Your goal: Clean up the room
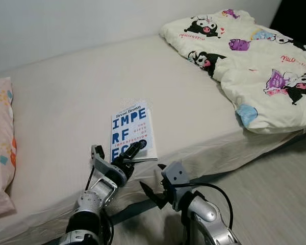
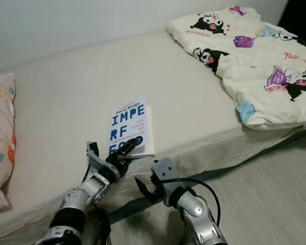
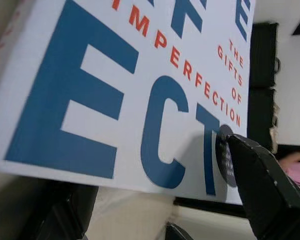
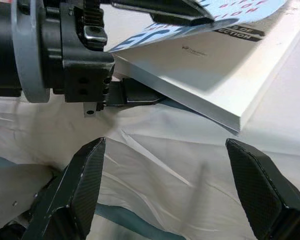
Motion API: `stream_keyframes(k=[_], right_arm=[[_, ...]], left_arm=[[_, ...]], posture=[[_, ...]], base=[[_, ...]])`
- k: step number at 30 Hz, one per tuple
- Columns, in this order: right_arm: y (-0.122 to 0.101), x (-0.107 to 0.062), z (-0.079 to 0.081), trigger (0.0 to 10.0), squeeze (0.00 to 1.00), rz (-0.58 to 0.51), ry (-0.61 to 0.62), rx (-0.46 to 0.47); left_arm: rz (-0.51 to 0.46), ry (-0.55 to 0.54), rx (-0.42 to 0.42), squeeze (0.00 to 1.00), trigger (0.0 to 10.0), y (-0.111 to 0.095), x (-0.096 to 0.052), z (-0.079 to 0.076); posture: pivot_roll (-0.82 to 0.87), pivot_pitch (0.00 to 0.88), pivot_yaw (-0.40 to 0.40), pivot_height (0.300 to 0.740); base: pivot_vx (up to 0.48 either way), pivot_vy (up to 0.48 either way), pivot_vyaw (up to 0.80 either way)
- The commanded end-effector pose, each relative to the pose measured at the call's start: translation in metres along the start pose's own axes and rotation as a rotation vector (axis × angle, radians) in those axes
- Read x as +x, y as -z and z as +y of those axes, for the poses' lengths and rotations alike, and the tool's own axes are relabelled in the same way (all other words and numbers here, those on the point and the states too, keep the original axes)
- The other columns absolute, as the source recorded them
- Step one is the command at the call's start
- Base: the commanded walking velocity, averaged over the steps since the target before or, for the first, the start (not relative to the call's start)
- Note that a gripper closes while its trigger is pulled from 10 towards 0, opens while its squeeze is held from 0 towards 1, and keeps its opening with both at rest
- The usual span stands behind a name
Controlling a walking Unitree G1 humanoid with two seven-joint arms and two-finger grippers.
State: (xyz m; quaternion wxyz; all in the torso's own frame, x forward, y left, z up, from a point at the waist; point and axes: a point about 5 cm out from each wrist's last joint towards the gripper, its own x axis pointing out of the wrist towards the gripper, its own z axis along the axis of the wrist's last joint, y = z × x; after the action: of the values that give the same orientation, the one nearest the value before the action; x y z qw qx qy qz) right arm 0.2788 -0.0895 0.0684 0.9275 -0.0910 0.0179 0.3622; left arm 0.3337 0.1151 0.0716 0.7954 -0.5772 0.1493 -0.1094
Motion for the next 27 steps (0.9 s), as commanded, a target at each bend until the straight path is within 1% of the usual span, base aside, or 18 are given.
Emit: stream_keyframes(k=[1,2,3,6,7,11,13,15,18,23,27], right_arm=[[0.007,-0.001,0.005,10.0,0.0,0.022,-0.009,0.018],[0.007,-0.001,0.005,10.0,0.0,0.021,-0.008,0.017],[0.007,-0.001,0.006,10.0,0.0,0.021,-0.007,0.017],[0.007,-0.001,0.006,10.0,0.0,0.021,-0.006,0.017],[0.007,-0.001,0.006,10.0,0.0,0.02,-0.006,0.017],[0.007,-0.001,0.006,10.0,0.0,0.021,-0.006,0.016],[0.007,0.0,0.006,10.0,0.0,0.02,-0.003,0.015],[0.007,0.0,0.005,10.0,0.0,0.018,0.0,0.015],[0.006,0.0,0.004,10.0,0.0,0.013,0.006,0.015],[0.004,0.001,0.002,10.0,0.0,-0.003,0.02,0.022],[0.003,0.002,0.001,10.0,0.0,-0.005,0.022,0.02]], left_arm=[[-0.002,-0.154,-0.028,0.76,0.8,0.006,-0.012,0.028],[-0.014,-0.164,-0.03,0.64,0.0,0.004,-0.012,0.028],[-0.022,-0.163,-0.035,0.25,0.0,0.004,-0.012,0.028],[-0.027,-0.161,-0.035,0.25,0.0,0.004,-0.012,0.027],[-0.033,-0.161,-0.031,0.0,0.0,0.003,-0.012,0.027],[-0.045,-0.172,-0.009,0.0,0.0,0.003,-0.011,0.027],[-0.053,-0.169,0.05,0.0,0.0,0.002,-0.01,0.025],[-0.063,-0.159,0.083,0.0,0.0,0.001,-0.009,0.022],[-0.074,-0.148,0.097,0.0,0.0,-0.001,-0.008,0.019],[-0.104,-0.126,0.086,0.0,0.0,-0.005,-0.008,0.015],[-0.105,-0.117,0.1,0.0,0.0,-0.006,-0.008,0.014]], posture=[[-0.1,0.272,0.04,0.558],[-0.11,0.266,0.041,0.558],[-0.11,0.264,0.042,0.558],[-0.11,0.264,0.042,0.558],[-0.11,0.264,0.042,0.558],[-0.11,0.26,0.043,0.558],[-0.1,0.259,0.043,0.558],[-0.1,0.257,0.042,0.558],[-0.1,0.256,0.04,0.558],[-0.1,0.251,0.036,0.558],[-0.1,0.243,0.034,0.558]], base=[[0.0,0.0,0.0],[0.0,0.0,0.0],[0.0,0.0,0.0],[0.0,0.0,0.0],[0.0,0.0,0.0],[0.0,0.0,0.0],[0.0,0.0,0.0],[0.0,0.0,0.0],[0.0,0.0,0.0],[0.0,0.0,0.0],[0.0,0.0,0.0]])
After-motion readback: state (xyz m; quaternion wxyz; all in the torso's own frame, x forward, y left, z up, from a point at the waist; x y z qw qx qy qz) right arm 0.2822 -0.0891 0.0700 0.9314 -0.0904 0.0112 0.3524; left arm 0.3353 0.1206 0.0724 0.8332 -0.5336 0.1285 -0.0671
